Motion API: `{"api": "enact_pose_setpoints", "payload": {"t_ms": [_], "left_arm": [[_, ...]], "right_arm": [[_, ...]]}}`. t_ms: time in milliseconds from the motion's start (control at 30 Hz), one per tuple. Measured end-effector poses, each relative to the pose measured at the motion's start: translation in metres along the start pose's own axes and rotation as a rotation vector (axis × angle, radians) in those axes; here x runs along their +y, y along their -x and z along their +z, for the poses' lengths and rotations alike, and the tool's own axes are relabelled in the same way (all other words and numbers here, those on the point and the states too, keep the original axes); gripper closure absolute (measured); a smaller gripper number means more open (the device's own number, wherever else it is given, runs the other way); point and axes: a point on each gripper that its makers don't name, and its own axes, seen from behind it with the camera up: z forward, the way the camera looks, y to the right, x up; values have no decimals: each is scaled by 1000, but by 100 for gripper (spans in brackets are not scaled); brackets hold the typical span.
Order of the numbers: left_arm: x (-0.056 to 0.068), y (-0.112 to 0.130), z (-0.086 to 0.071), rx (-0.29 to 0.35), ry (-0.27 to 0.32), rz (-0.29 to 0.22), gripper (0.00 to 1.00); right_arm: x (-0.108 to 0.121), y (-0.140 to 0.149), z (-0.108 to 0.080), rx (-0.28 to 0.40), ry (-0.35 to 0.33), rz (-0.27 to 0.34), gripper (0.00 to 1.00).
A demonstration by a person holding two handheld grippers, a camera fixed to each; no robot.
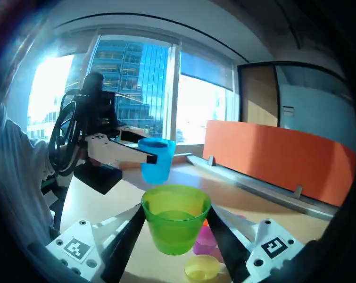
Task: Pour water
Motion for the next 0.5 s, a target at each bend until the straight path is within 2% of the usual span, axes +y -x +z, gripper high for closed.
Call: {"api": "enact_pose_setpoints", "payload": {"t_ms": [300, 500], "left_arm": [[0, 37, -5, -47, -1, 19, 12], [-1, 58, -6, -76, 6, 9, 12]], "right_arm": [[-12, 16, 9, -57, -47, -1, 10], [-21, 30, 11, -102, -85, -8, 10]]}}
